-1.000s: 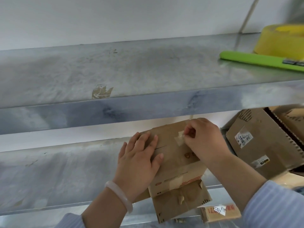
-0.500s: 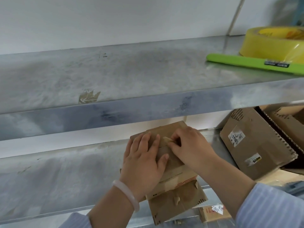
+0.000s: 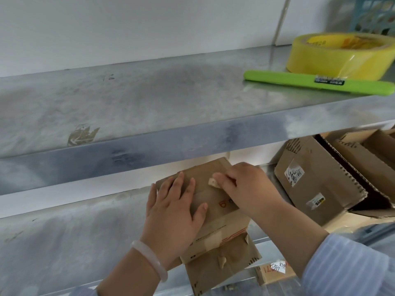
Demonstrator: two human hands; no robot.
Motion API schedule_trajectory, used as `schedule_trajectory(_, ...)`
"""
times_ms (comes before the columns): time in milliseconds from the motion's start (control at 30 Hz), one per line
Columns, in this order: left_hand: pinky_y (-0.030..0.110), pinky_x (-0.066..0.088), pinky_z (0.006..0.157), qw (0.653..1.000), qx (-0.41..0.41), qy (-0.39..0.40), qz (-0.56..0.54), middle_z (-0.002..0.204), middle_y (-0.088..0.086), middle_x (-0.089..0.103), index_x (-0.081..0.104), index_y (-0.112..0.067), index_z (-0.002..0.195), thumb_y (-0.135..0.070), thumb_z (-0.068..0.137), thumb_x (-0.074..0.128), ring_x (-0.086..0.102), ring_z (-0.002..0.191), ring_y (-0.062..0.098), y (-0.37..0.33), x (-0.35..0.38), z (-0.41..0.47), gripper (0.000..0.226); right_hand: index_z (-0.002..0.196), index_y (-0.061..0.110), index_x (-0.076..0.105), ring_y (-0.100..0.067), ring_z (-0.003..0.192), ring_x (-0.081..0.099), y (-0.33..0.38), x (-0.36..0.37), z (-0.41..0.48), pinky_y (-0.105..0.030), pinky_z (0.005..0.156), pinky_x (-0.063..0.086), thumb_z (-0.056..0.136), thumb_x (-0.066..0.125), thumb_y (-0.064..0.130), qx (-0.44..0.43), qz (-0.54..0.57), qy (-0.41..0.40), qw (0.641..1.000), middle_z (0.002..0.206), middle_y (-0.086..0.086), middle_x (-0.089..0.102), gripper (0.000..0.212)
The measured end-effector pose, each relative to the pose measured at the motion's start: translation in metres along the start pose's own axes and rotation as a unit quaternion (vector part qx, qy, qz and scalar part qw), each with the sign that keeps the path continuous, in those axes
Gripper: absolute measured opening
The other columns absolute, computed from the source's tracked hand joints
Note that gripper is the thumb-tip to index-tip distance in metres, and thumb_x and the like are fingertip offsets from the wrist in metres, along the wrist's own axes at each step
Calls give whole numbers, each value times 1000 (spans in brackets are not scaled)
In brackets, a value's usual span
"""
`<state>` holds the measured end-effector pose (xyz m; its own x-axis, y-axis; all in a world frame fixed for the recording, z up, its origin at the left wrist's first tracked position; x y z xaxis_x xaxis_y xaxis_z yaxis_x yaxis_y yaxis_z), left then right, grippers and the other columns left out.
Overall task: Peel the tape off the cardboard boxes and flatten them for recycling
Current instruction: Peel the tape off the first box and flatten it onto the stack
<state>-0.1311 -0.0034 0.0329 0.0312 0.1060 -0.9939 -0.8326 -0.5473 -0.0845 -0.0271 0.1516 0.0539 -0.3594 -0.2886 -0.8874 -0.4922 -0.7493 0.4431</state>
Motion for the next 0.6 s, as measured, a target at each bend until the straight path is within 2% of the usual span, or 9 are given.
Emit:
schedule_trajectory(67, 40, -19, 114, 1000, 6, -3, 15, 161, -3, 12, 18, -31, 152, -67, 77, -6, 6, 147, 14, -3, -5, 3, 87, 67, 30, 55, -12, 74, 52, -1, 2, 0, -25, 65, 38, 92, 51, 52, 11, 28, 4, 1000, 77, 8, 52, 34)
schedule_trajectory(100, 40, -19, 114, 1000, 9, -6, 22, 160, -1, 18, 23, -29, 151, -66, 78, -5, 11, 147, 15, -6, -7, 5, 87, 79, 30, 61, -12, 80, 53, -2, 2, 0, -25, 71, 42, 90, 56, 52, 15, 38, 1, 999, 85, 9, 54, 25)
schedule_trajectory(167, 42, -15, 117, 999, 12, -15, 31, 157, 2, 27, 30, -26, 148, -63, 81, -2, 20, 145, 19, -12, -8, 8, 83, 95, 28, 65, -12, 87, 54, -1, 2, 0, -28, 79, 47, 87, 61, 53, 28, 40, 0, 999, 94, 7, 55, 27)
schedule_trajectory(200, 42, -12, 118, 999, 13, -17, 25, 157, 3, 25, 28, -26, 149, -63, 84, -2, 19, 146, 20, -14, -5, 9, 80, 91, 27, 64, -12, 87, 54, -1, 2, 0, -29, 78, 47, 87, 62, 51, 32, 37, 2, 999, 92, 7, 54, 25)
schedule_trajectory(267, 39, -7, 120, 1000, 20, -13, -5, 162, 3, 11, 12, -31, 153, -63, 87, -6, 7, 148, 20, -14, 2, 9, 75, 79, 28, 56, -13, 81, 53, 1, 1, 2, -27, 69, 44, 87, 63, 43, 36, 31, -5, 999, 84, 9, 52, 19)
schedule_trajectory(333, 34, -9, 118, 999, 29, -10, -20, 163, 0, 0, -1, -35, 153, -64, 86, -9, -2, 149, 17, -10, 8, 10, 73, 75, 27, 47, -13, 73, 53, -3, -2, 3, -24, 57, 37, 88, 63, 36, 52, 32, -26, 998, 78, 9, 52, 23)
schedule_trajectory(433, 33, -11, 116, 999, 33, -13, -23, 163, -1, -4, -3, -37, 152, -66, 83, -11, -4, 149, 16, -6, 9, 11, 74, 70, 26, 43, -5, 67, 47, -13, -17, 4, -22, 52, 33, 83, 66, 29, 69, 26, -56, 996, 74, 8, 52, 27)
schedule_trajectory(500, 33, -11, 117, 999, 32, -11, -23, 163, -2, -5, -4, -38, 152, -66, 83, -12, -5, 148, 16, -6, 8, 12, 75, 66, 23, 39, -8, 64, 45, -20, -26, 4, -23, 51, 32, 81, 63, 17, 63, -1, -95, 993, 72, 7, 48, 29)
schedule_trajectory(600, 35, -9, 118, 999, 34, -5, -22, 163, -2, -6, -4, -38, 152, -65, 85, -9, -6, 148, 16, -6, 7, 12, 73, 73, 20, 50, -16, 70, 52, -22, -27, 1, -25, 54, 33, 86, 62, 19, 21, -43, -87, 995, 77, 7, 51, 18)
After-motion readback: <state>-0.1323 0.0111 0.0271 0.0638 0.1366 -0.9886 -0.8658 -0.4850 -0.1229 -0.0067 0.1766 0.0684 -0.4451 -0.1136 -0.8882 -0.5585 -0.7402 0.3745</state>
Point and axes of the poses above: each hand's wrist, its own z-axis towards the middle knuckle, its own x-axis out of the palm, y = z × x, the point moved 1 cm from there along z, towards the middle knuckle
